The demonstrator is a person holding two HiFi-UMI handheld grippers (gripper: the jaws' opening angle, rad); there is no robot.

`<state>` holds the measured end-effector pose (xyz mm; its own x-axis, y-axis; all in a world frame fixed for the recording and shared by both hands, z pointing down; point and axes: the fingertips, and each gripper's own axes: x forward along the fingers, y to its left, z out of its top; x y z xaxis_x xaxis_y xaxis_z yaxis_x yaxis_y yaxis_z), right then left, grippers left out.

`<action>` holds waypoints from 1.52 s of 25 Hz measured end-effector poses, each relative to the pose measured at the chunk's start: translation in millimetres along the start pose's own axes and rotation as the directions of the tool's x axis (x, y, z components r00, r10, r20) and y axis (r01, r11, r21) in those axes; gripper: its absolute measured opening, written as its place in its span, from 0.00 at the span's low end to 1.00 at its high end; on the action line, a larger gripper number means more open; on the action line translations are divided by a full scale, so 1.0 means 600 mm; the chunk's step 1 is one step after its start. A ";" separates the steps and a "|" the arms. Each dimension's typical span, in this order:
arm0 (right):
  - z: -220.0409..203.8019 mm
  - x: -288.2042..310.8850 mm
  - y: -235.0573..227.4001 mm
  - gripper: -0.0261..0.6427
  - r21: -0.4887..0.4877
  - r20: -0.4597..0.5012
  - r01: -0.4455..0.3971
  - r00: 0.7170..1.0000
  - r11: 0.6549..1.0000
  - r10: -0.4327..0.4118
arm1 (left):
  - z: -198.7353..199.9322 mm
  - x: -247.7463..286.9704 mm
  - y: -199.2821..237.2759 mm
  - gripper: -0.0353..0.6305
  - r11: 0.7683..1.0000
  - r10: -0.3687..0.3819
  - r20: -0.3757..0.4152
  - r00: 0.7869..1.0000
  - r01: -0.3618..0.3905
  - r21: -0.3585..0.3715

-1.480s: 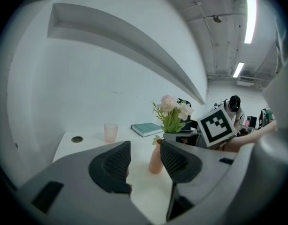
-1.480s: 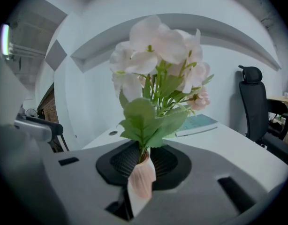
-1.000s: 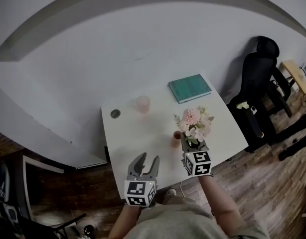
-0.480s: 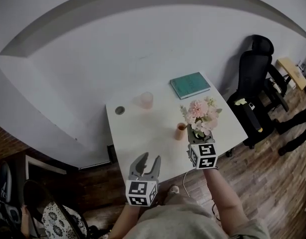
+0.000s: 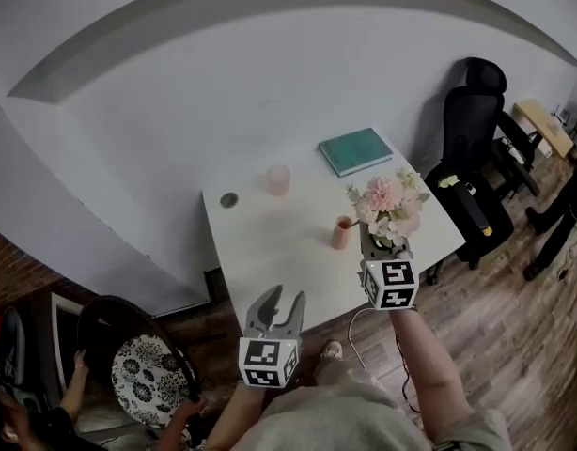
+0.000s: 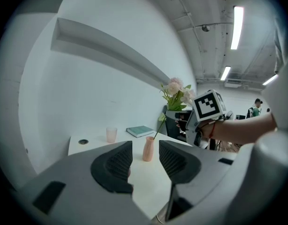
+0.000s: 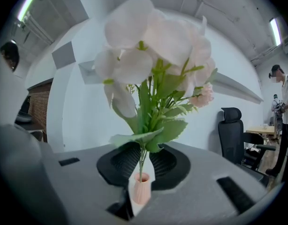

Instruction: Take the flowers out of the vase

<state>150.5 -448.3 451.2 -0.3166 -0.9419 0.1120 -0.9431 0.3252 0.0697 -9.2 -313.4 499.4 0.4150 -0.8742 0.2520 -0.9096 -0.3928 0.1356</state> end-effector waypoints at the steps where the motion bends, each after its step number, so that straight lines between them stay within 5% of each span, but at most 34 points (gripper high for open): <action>1: 0.003 -0.008 0.003 0.13 0.001 0.005 0.003 1.000 1.000 -0.003 | -0.001 -0.006 -0.002 0.31 1.000 -0.004 0.001 1.000 0.004 0.002; 38: -0.021 -0.490 0.127 0.13 0.086 0.072 0.017 0.997 0.996 -0.024 | -0.086 -0.272 -0.216 0.30 0.994 -0.101 0.041 0.994 0.099 0.049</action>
<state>172.8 -145.5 435.9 -0.3007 -0.9530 0.0382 -0.9537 0.3003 -0.0135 42.0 -104.9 490.0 0.5037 -0.8410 0.1974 -0.8639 -0.4909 0.1129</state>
